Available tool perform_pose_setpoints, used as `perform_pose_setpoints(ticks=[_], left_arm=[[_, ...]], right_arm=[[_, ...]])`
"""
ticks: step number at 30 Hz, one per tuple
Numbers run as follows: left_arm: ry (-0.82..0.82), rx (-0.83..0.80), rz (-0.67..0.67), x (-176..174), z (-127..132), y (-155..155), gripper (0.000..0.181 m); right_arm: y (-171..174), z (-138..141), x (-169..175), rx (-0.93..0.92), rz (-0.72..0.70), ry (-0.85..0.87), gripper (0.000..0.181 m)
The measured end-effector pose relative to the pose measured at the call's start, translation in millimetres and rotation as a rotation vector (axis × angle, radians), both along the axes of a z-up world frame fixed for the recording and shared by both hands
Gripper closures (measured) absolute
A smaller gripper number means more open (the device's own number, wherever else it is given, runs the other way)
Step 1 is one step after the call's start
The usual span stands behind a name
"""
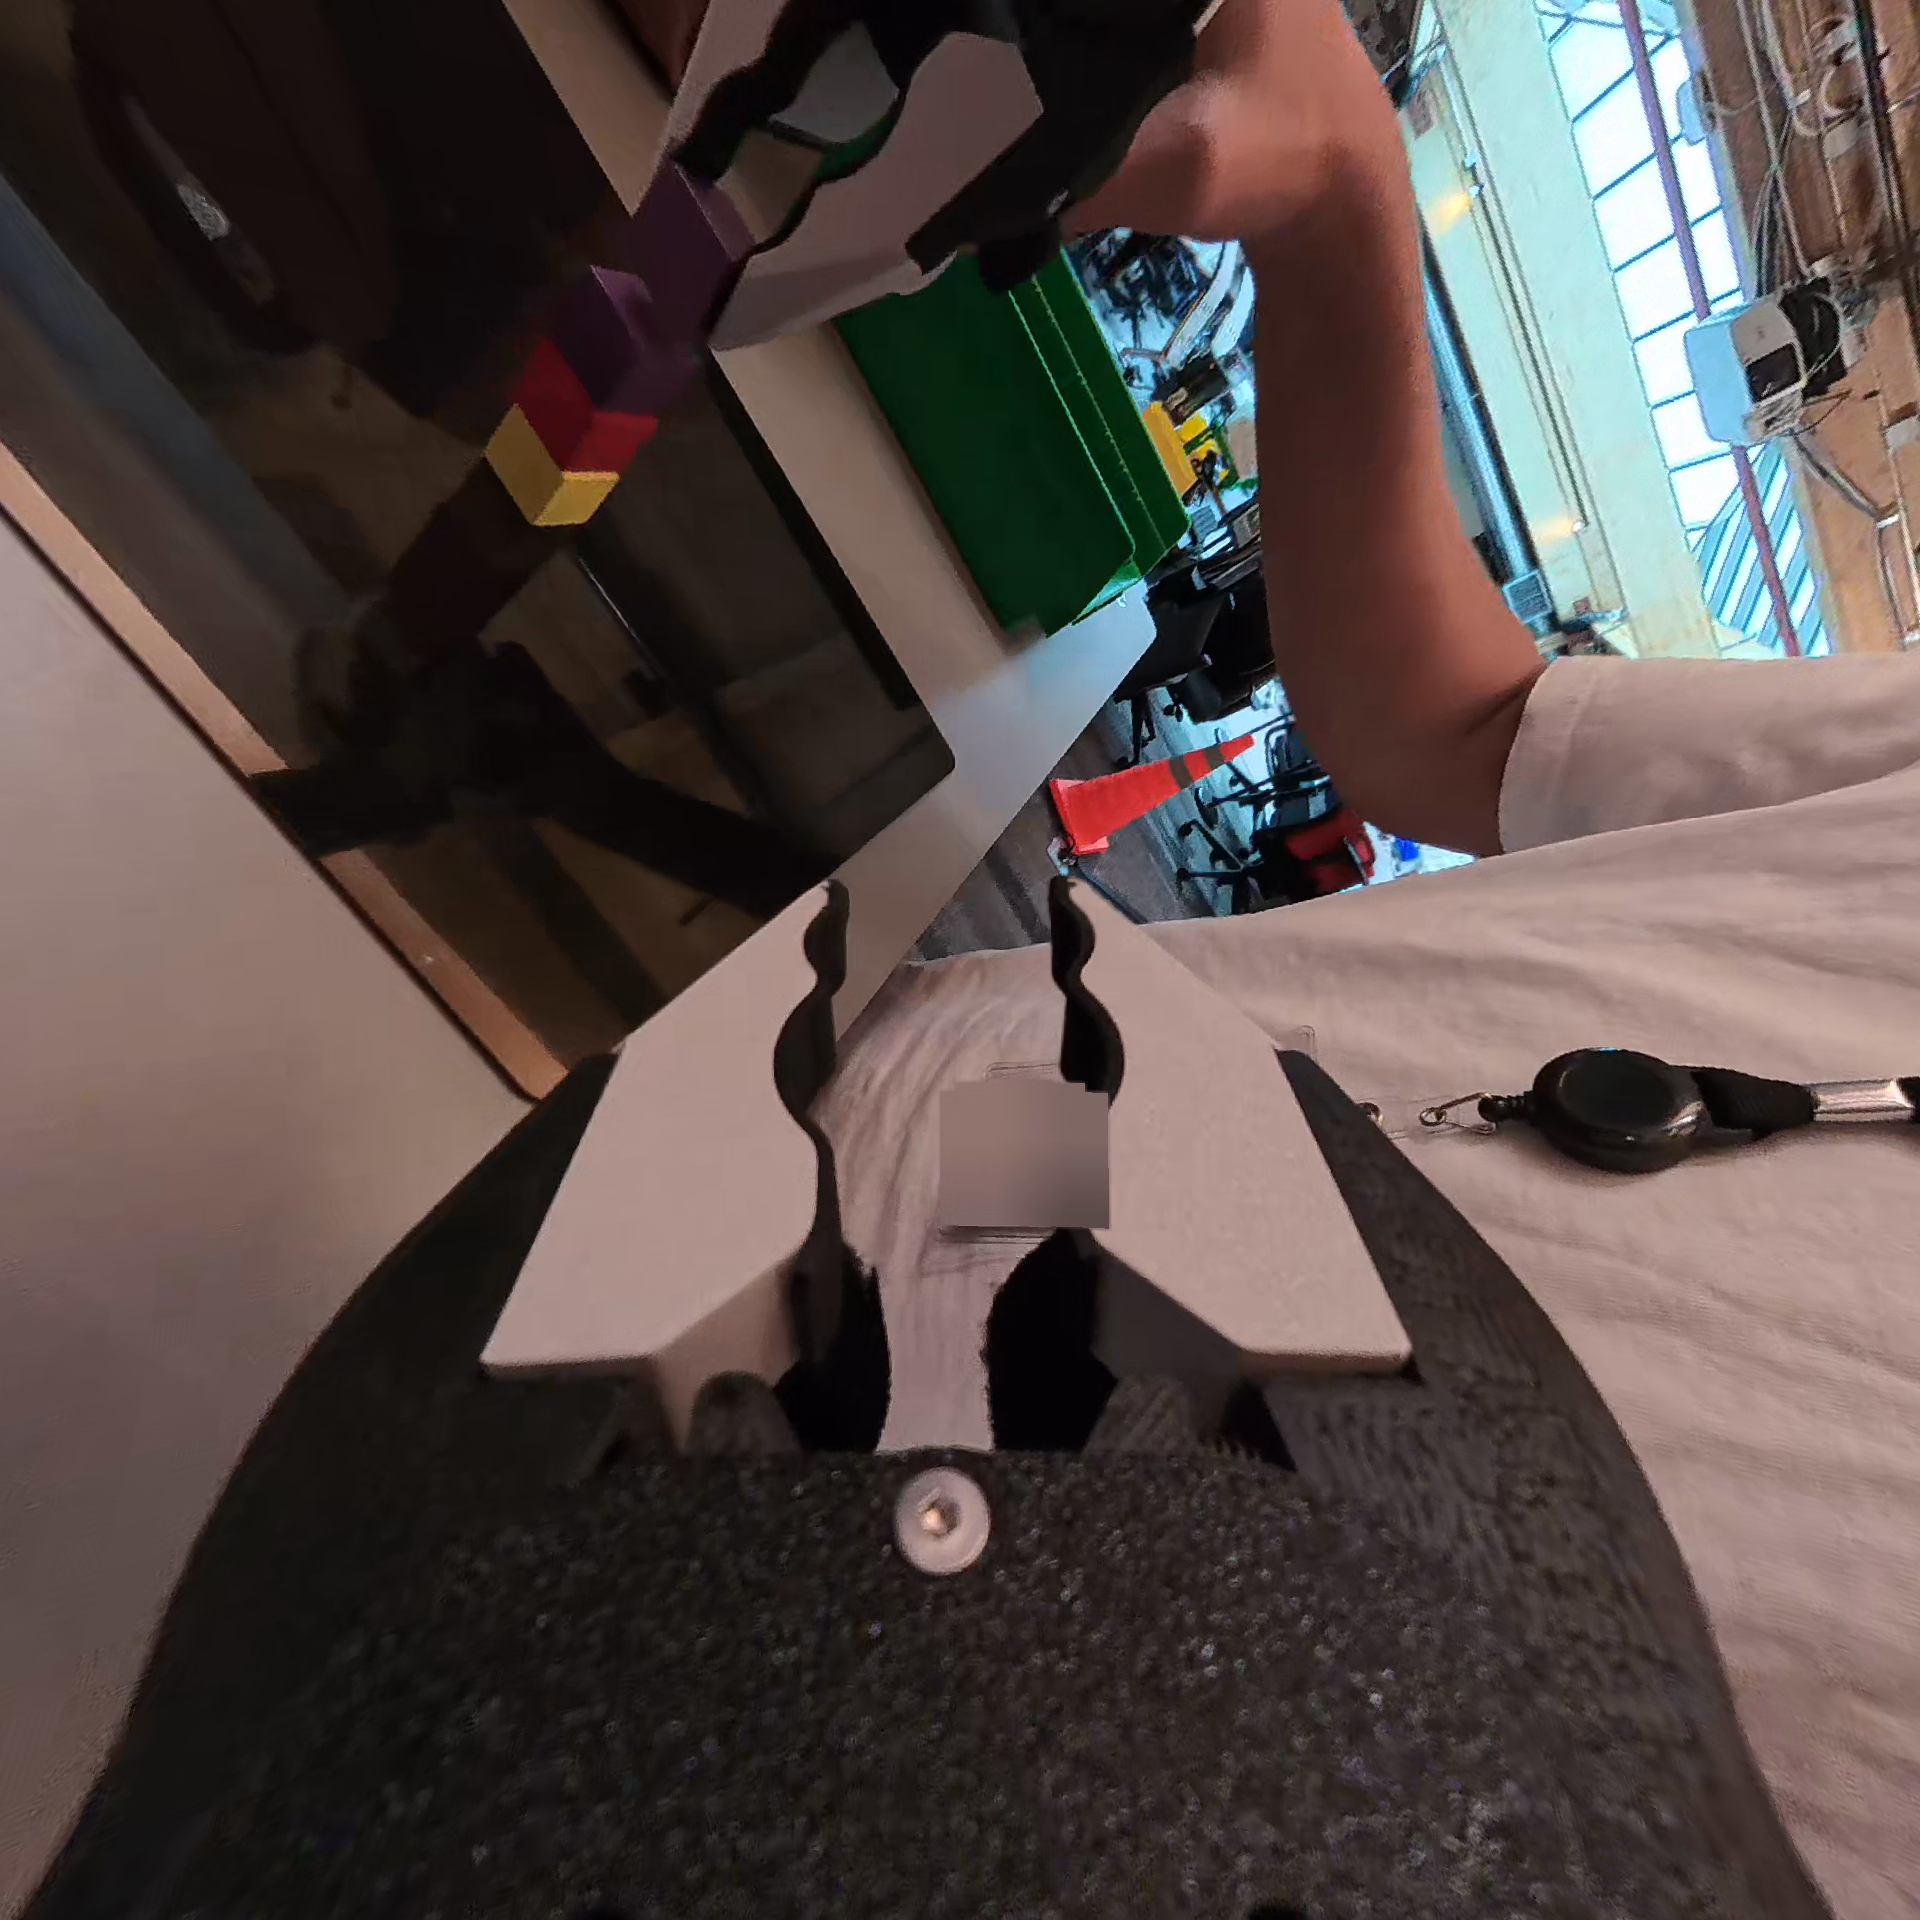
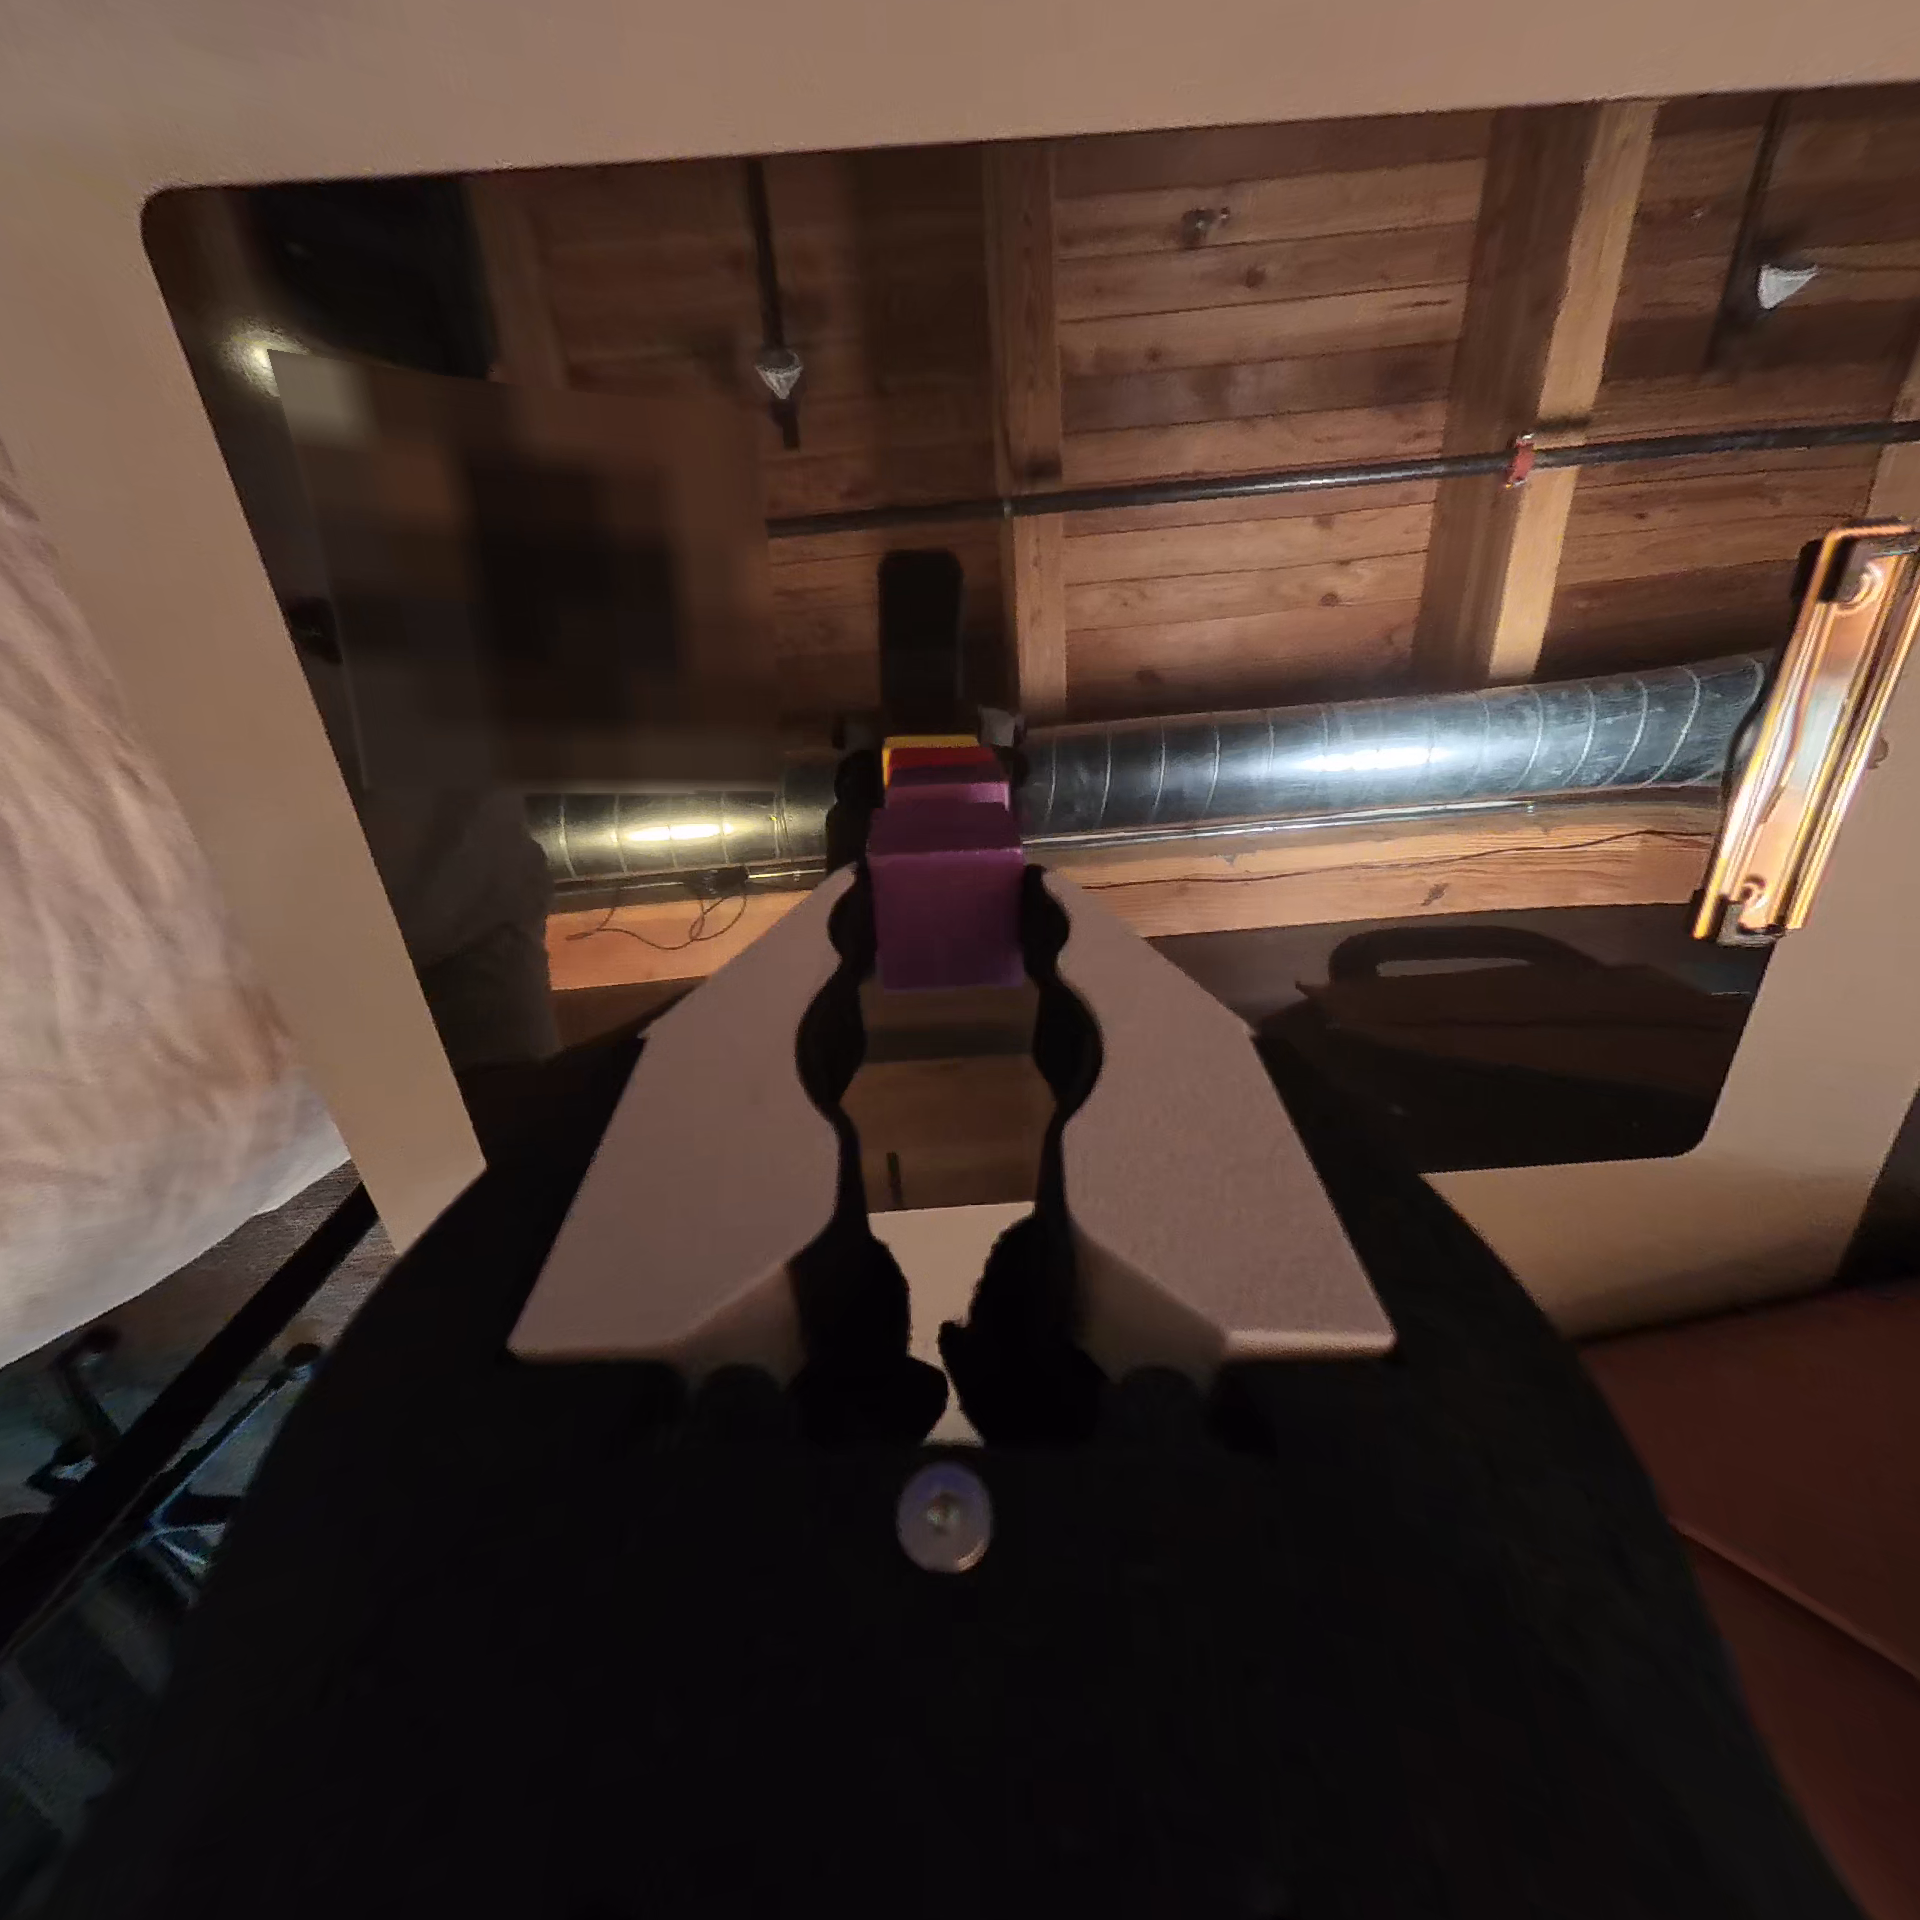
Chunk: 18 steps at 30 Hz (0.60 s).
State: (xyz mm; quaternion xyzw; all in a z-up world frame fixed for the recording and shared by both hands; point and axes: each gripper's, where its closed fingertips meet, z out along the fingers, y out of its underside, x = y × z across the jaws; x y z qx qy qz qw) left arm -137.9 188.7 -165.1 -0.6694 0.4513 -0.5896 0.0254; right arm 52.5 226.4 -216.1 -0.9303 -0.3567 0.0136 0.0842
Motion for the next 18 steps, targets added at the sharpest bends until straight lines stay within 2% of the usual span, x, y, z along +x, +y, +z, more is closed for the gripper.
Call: perform_pose_setpoints(ticks=[18], left_arm=[[0.052, 0.031, 0.003, -4, -11, 7, 0.141]], right_arm=[[3, -9, 1, -0.042, -0.001, 0.007, 0.154]])
